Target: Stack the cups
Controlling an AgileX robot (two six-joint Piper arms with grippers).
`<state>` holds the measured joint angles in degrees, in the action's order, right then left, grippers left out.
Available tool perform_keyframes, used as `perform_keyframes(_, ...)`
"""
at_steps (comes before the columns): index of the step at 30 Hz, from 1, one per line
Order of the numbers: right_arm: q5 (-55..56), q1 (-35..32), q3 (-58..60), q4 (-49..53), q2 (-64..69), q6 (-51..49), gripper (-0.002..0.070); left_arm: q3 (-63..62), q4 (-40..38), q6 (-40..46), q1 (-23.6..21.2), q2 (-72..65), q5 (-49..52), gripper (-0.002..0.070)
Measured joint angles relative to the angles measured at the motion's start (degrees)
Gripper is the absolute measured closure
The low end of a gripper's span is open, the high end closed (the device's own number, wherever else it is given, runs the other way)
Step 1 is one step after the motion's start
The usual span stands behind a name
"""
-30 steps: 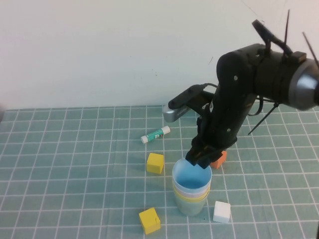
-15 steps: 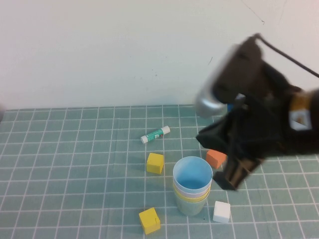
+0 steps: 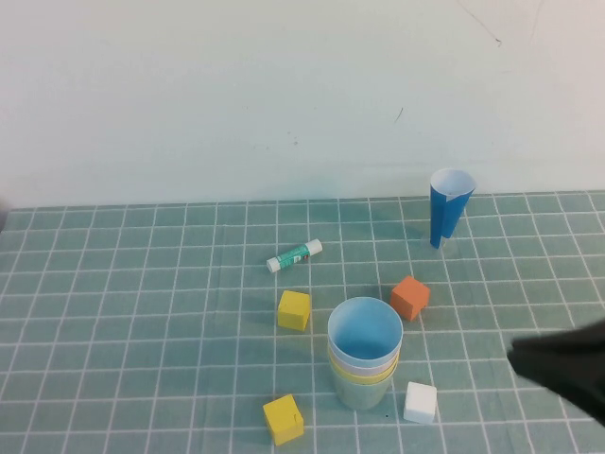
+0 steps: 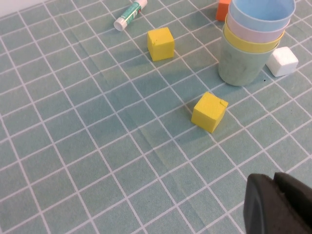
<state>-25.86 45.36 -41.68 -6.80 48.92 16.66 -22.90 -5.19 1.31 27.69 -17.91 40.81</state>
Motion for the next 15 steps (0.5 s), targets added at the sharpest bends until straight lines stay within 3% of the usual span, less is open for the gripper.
perform_keyframes(5, -10.8, 0.0, 1.7, 0.9, -1.2, 0.2, 0.0678, 0.0, 0.0, 0.0, 0.0, 0.0, 0.0, 0.0677)
perform_keyframes(10, -20.3, 0.1, 3.9, 9.4, -2.1, -4.2, 0.0678, 0.0, 0.0, 0.0, 0.0, 0.0, 0.0, 0.0677)
perform_keyframes(15, -19.9, 0.1, 3.9, 13.9, -7.1, -7.0, 0.0678, 0.0, 0.0, 0.0, 0.0, 0.0, 0.0, 0.0677)
